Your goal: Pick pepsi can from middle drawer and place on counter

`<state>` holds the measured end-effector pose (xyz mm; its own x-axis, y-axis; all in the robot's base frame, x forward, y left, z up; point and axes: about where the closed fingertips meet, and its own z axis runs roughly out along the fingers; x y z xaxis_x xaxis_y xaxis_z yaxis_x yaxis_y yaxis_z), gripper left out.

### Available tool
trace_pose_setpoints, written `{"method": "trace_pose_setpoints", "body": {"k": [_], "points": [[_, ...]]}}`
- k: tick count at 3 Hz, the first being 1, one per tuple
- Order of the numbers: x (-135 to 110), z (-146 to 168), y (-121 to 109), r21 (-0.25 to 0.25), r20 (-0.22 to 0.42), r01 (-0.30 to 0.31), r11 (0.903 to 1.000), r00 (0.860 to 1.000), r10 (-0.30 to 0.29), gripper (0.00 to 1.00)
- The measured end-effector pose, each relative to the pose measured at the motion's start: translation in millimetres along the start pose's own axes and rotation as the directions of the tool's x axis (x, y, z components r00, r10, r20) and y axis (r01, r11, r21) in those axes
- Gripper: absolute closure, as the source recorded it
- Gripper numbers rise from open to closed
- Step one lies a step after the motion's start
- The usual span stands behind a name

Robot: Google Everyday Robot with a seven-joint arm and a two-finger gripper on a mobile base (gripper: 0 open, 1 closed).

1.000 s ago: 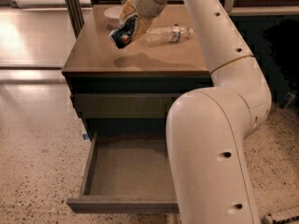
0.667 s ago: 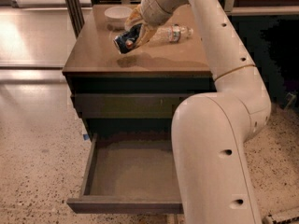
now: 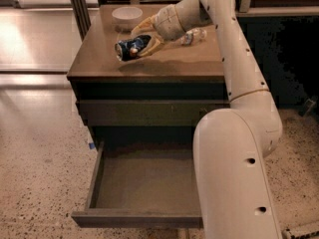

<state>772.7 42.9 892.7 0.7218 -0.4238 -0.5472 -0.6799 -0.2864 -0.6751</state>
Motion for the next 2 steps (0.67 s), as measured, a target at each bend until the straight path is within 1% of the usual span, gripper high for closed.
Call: {"method": "trace_pose_setpoints", "body": {"k": [1,2], "points": [[-2.1,9.5,8.8,-0.053,-0.002,0.002,0.9986,1.0,-0.002,1.0],[5.4,18.1,23.7,-0.126,-0.041,-0.007,0.9921,0.999,0.001,1.0]]}}
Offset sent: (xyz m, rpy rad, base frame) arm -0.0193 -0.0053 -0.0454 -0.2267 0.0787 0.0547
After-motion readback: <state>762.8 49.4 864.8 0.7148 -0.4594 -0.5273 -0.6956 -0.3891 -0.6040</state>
